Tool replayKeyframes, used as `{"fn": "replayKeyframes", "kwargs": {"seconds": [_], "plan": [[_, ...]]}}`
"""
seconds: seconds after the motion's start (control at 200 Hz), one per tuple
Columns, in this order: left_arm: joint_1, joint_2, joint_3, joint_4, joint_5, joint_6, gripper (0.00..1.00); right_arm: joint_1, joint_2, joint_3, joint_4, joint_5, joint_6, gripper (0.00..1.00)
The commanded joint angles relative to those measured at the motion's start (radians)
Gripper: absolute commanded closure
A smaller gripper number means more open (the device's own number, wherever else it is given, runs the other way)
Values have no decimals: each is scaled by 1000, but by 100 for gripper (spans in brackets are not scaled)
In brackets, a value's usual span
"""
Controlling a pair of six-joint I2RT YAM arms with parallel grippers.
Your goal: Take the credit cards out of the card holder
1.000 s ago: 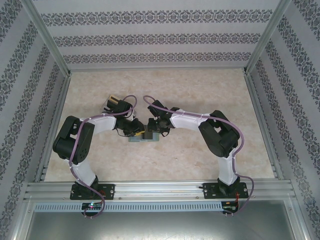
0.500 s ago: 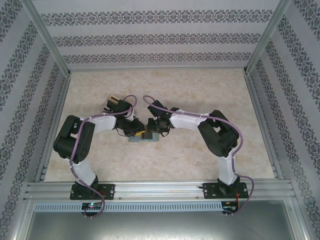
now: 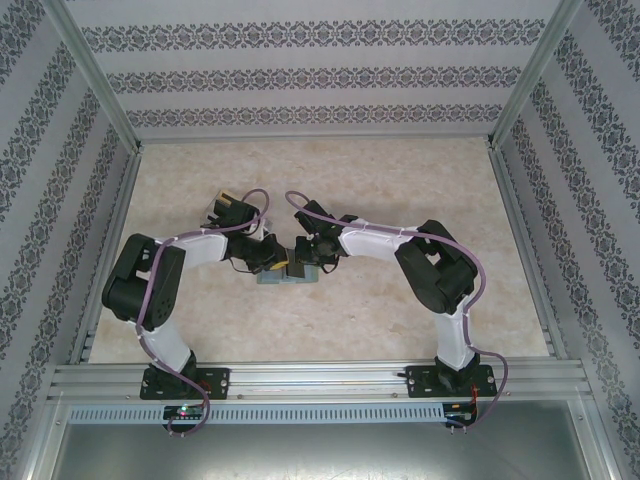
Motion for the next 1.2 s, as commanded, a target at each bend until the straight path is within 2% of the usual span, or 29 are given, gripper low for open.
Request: {"fn": "replayKeyframes", "kwargs": {"seconds": [0.0, 0.35, 0.664, 0.819, 0.964, 1.194], "plan": [[22, -47, -14, -11, -7, 37, 91, 9, 59, -12, -94, 26, 1, 80], [55, -170, 20, -191, -148, 114, 97, 11, 41, -22, -86, 36, 0, 81], [101, -357, 99, -257, -225, 110, 97, 9, -73, -15, -22, -23, -40, 74], [107, -410, 82, -171, -208, 43, 97, 3, -167, -40, 29, -77, -47, 60], [111, -469, 39, -78, -192, -16, 97, -19, -247, -128, 185, -187, 1, 43], [132, -516, -12, 76, -68, -135, 97, -61, -366, -212, 357, -303, 50, 30]]}}
